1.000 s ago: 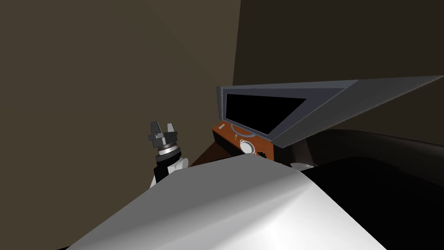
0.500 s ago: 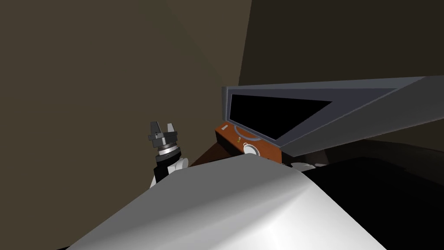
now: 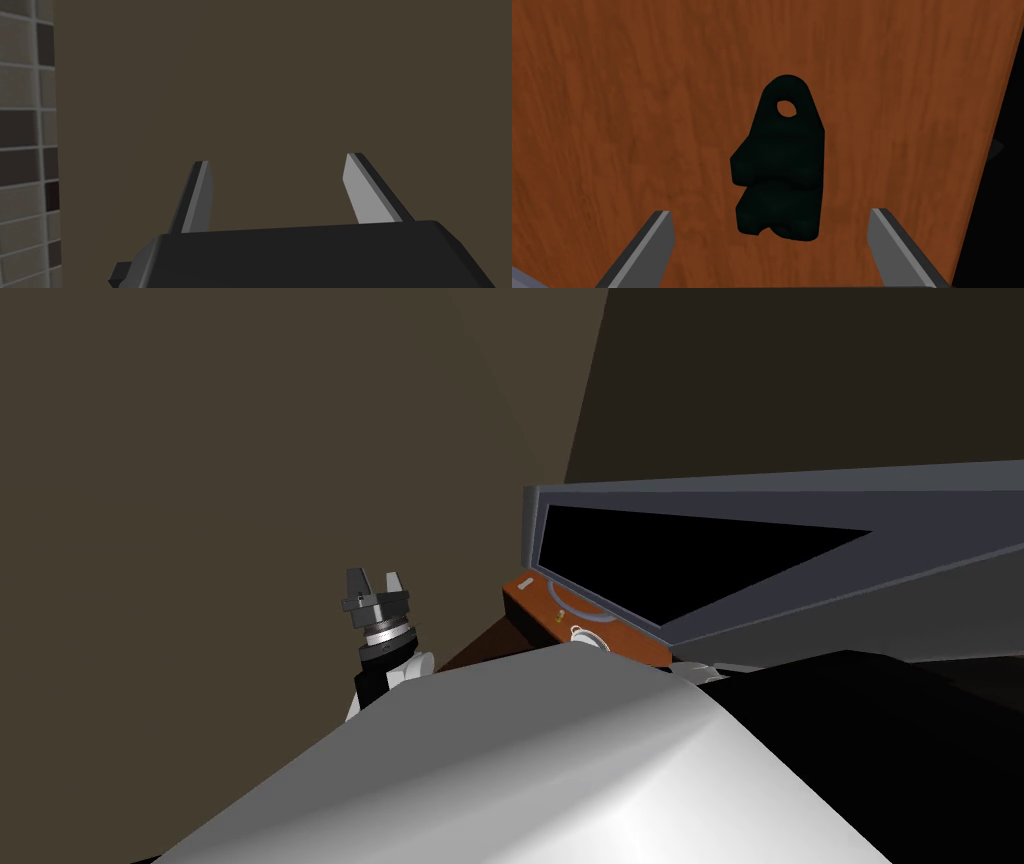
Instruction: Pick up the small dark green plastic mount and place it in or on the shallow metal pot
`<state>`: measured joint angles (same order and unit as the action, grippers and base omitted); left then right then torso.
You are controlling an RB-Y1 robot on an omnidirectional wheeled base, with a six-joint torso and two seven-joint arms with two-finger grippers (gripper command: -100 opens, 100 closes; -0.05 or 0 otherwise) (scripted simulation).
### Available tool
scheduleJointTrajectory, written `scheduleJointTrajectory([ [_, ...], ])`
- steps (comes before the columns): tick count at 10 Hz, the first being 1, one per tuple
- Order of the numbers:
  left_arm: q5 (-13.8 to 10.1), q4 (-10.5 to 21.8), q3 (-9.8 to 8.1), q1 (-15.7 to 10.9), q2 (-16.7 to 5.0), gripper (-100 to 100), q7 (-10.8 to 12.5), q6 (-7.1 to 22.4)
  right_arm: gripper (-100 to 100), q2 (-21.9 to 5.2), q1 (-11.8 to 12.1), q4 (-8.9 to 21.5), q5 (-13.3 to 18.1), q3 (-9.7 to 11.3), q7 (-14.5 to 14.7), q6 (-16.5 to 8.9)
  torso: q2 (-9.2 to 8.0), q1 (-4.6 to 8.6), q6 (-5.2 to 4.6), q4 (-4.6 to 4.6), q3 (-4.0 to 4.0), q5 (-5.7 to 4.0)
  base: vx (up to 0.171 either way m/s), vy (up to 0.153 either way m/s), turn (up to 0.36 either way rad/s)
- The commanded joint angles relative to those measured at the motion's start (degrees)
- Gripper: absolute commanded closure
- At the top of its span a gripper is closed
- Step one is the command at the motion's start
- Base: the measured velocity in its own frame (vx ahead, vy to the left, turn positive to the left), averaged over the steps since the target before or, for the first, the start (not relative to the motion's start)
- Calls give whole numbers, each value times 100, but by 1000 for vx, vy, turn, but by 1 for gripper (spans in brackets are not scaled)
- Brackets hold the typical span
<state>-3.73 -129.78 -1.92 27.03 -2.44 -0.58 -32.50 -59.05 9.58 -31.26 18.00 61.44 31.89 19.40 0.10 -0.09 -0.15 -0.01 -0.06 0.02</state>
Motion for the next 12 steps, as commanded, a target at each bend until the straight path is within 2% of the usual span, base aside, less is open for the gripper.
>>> scheduleJointTrajectory([
  [1,0,0,0,0,0,0,0,0,-100,120,-3,106,-20,6,-121,-34,0,0,0,0,0,0,-51,-15,274],
  [6,0,1,0,-3,0,0,0,1,-100,540,-14,476,-88,25,-545,-153,-55,16,4,13,32,-4,-117,-42,237],
  [7,0,1,0,-2,0,0,0,1,-100,510,-23,456,-78,22,-477,-127,-57,17,-2,13,33,-4,-52,-15,21],
  [8,0,1,0,0,0,0,0,0,100,516,-26,461,-79,26,-504,-137,-38,12,-4,9,23,-3,-10,-2,-7],
  [12,0,0,0,0,0,0,0,0,100,519,-23,457,-78,28,-501,-130,-11,8,-2,4,8,0,-1,0,0],
])
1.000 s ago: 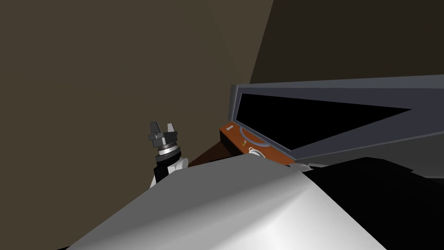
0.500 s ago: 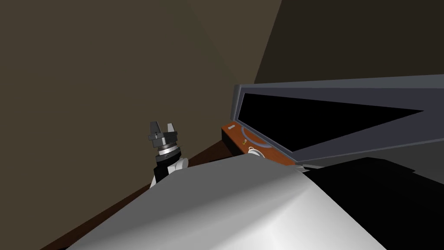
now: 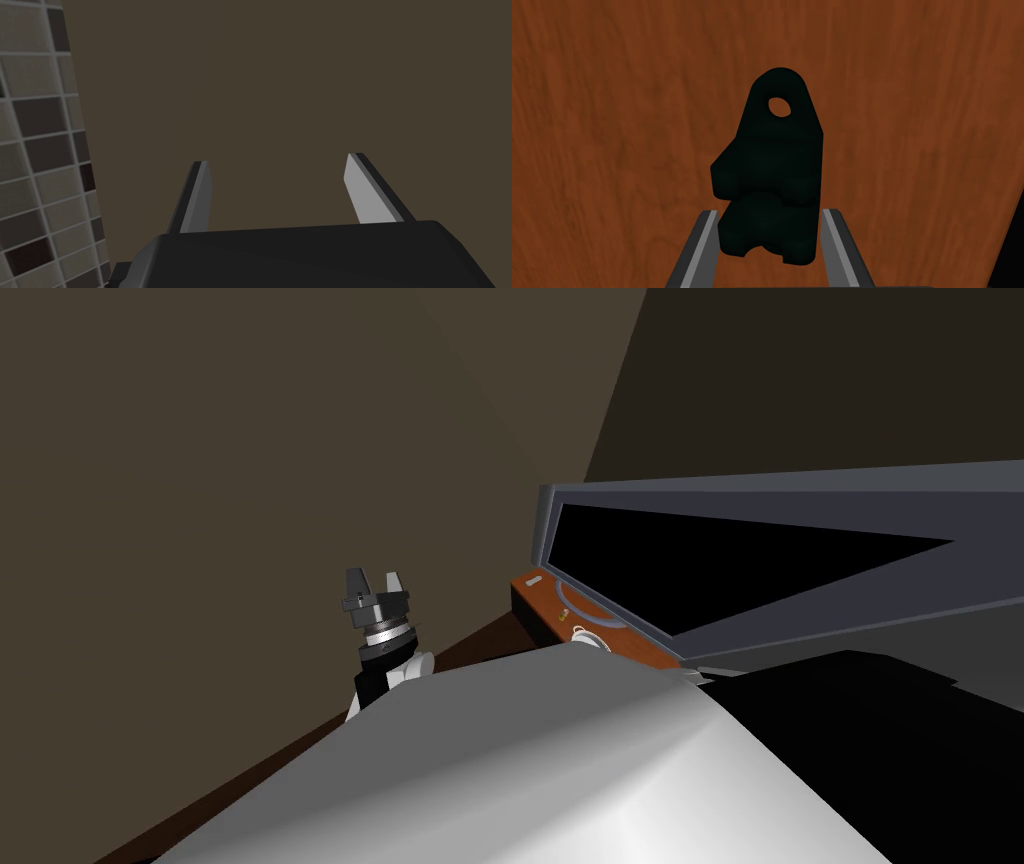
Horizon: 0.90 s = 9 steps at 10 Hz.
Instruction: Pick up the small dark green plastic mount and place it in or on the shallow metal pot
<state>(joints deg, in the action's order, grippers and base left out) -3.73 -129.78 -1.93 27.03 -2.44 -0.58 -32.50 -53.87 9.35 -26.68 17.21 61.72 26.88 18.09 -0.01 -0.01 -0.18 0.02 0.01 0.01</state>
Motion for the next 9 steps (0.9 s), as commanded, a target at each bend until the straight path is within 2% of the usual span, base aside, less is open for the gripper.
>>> scheduleJointTrajectory([
  [1,0,0,0,0,0,0,0,0,0,0,0,0,0,0,0,0,0,0,0,0,0,0,0,0,0],
  [2,0,0,0,0,0,0,0,0,100,-98,12,-87,10,-8,78,13,0,0,0,0,0,0,56,14,-187],
  [7,0,0,0,2,0,0,0,0,100,-518,23,-458,78,-27,501,131,43,-22,-6,-9,-24,7,121,43,-260],
  [8,0,0,0,2,0,0,0,0,100,-532,80,-563,57,-38,434,37,43,-23,-2,-9,-24,7,46,28,-44],
  [9,0,0,0,0,0,0,0,0,0,-540,82,-563,57,-39,452,47,27,-13,6,-5,-16,4,8,6,6],
])
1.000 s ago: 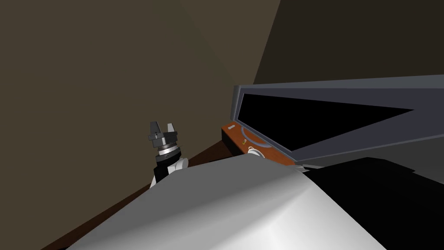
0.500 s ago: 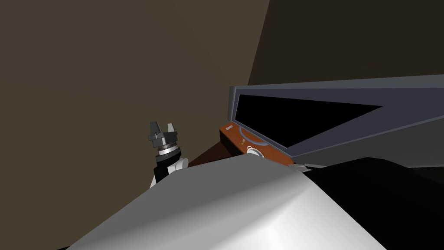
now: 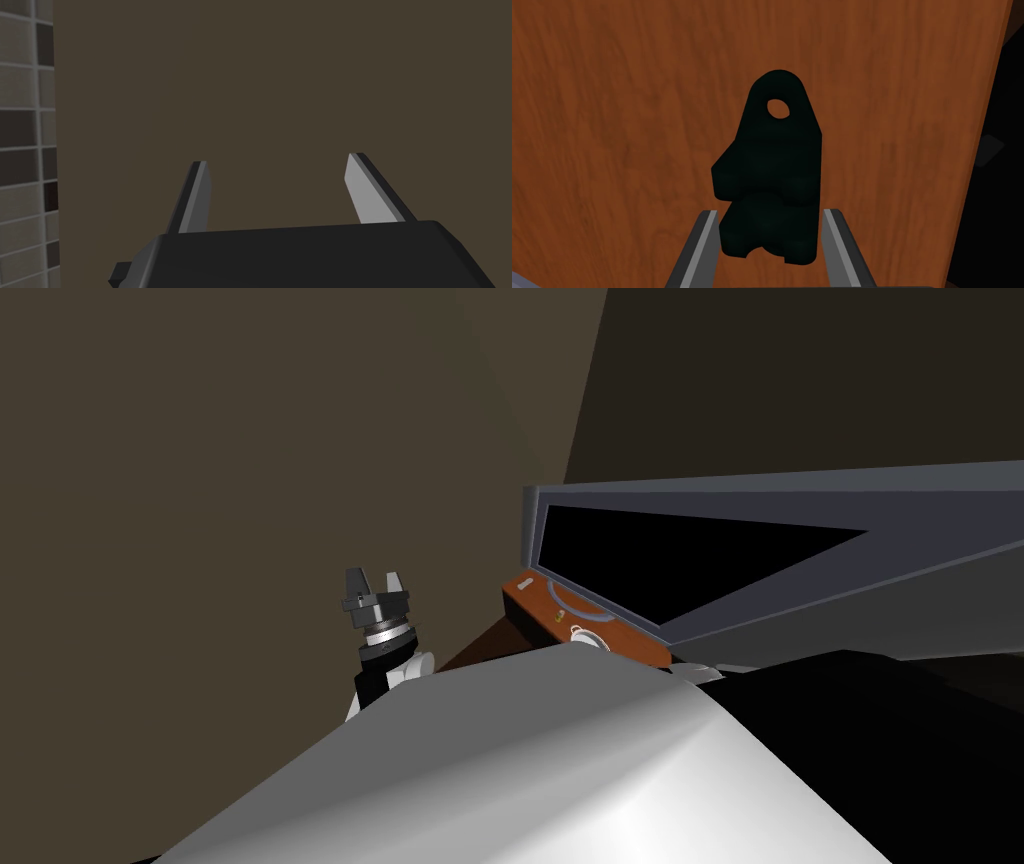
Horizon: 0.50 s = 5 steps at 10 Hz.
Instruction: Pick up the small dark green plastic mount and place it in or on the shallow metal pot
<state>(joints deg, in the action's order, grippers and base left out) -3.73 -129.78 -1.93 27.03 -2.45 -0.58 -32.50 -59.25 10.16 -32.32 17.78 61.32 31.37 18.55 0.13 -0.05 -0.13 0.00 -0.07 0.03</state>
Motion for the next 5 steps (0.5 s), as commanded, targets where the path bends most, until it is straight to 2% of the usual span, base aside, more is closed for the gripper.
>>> scheduleJointTrajectory([
  [1,0,0,0,0,0,0,0,0,100,-230,21,-18,-40,-1,75,123,0,0,0,0,0,0,-73,50,52],
  [3,0,0,1,-1,1,0,0,0,100,-311,30,-24,-55,-2,102,169,-47,-21,-4,7,25,12,-97,56,19],
  [5,0,0,1,-1,1,0,0,0,100,-588,66,-50,-105,-1,191,331,-48,-23,-2,6,26,11,-102,66,29],
])
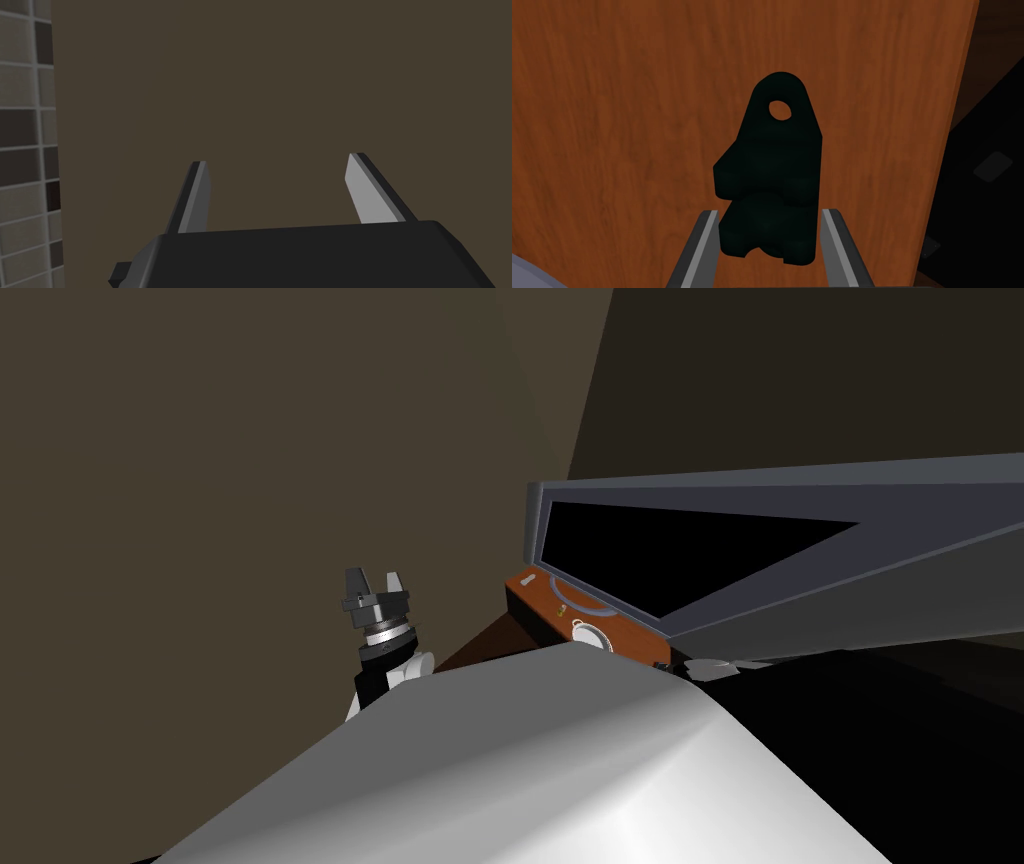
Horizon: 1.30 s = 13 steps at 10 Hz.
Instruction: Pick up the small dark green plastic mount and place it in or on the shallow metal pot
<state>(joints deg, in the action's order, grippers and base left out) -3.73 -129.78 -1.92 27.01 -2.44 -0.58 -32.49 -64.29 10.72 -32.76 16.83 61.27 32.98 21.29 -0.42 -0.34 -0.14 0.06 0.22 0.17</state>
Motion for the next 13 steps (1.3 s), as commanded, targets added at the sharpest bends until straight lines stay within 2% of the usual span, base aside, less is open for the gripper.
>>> scheduleJointTrajectory([
  [1,0,0,0,0,0,0,0,0,100,-183,23,-17,-27,8,60,116,0,0,0,0,0,0,-95,92,33],
  [3,0,0,0,0,0,0,0,0,100,-380,51,-46,-58,24,119,237,1,-11,0,-1,-1,1,-104,97,17],
  [4,0,0,0,0,0,0,0,0,100,-568,78,-78,-85,49,171,352,3,-16,1,-1,-2,-1,-117,140,35],
  [6,0,0,0,0,0,0,0,0,100,-738,103,-106,-107,78,215,456,7,-26,2,-2,-4,7,-76,105,16],
  [7,0,0,0,1,0,0,0,0,100,-738,103,-106,-107,78,215,456,16,-16,1,-3,-9,2,-25,48,-3],
  [8,0,0,0,1,0,0,0,0,100,-879,124,-125,-125,104,245,541,29,0,3,-4,-15,-3,-9,61,20],
  [11,0,0,0,1,0,0,0,0,100,-1060,141,-131,-150,137,254,642,42,-3,4,-6,-23,-3,-3,75,19],
  [13,0,0,0,3,0,0,0,0,100,-1163,94,-136,-163,174,175,659,77,-7,9,-9,-39,0,143,84,-1],
])
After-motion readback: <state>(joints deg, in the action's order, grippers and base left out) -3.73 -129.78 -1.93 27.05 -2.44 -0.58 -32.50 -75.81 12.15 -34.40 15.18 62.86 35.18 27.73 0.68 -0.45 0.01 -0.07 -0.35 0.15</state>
